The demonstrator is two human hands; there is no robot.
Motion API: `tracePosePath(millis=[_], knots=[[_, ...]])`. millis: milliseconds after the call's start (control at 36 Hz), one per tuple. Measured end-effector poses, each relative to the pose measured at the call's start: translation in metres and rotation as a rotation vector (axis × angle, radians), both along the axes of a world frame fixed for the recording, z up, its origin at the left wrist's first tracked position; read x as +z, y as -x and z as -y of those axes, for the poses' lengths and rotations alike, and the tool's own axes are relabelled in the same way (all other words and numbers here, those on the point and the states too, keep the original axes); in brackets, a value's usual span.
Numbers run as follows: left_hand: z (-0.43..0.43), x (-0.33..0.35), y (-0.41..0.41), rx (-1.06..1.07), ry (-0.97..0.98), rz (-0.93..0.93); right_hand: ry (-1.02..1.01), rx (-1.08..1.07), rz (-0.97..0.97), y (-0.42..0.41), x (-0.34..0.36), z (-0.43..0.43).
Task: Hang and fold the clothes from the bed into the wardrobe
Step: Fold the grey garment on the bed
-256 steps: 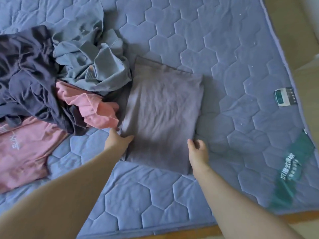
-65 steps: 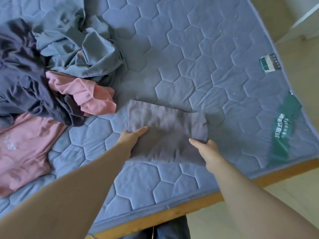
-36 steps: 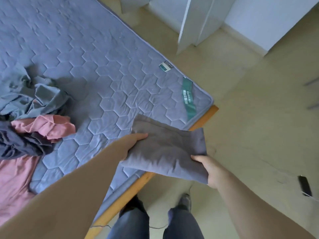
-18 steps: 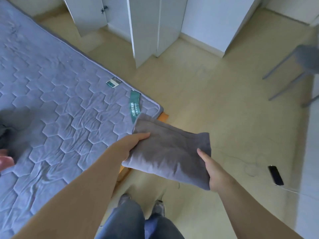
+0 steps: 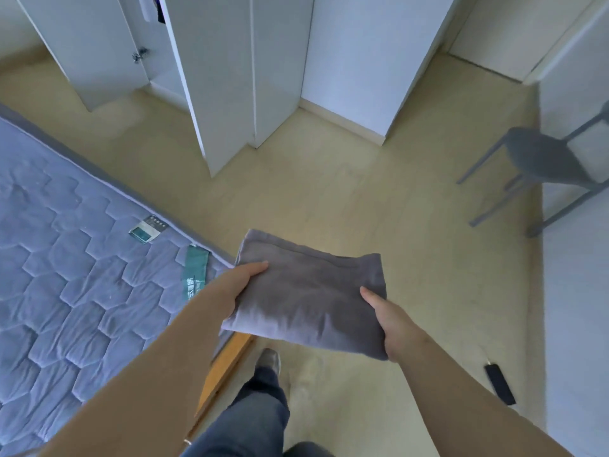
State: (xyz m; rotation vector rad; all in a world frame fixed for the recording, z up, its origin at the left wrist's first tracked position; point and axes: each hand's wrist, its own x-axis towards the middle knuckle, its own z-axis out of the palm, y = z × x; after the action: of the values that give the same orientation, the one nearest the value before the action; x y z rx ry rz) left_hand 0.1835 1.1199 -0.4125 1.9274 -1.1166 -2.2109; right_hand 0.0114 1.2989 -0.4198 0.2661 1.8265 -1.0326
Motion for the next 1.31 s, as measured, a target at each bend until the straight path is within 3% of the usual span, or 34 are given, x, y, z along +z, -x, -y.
tracePosePath(millis=[250, 389, 917, 1306], knots=[[0.103, 0.052, 0.087, -0.038, 0.136, -0.034, 0.156, -0.04, 0.017, 0.086, 0.031, 0.105], [0.144, 0.057, 0.121, -0.008, 0.171, -0.013, 0.13, -0.003, 0.011, 0.124, 0.032, 0.148], [0.269, 0.047, 0.34, 0.37, 0.129, 0.02, 0.091, 0.416, -0.007, 0.4, 0.033, 0.357], [0.33, 0.087, 0.322, 0.6, 0.207, 0.145, 0.2, 0.596, 0.11, 0.39, 0.046, 0.472]])
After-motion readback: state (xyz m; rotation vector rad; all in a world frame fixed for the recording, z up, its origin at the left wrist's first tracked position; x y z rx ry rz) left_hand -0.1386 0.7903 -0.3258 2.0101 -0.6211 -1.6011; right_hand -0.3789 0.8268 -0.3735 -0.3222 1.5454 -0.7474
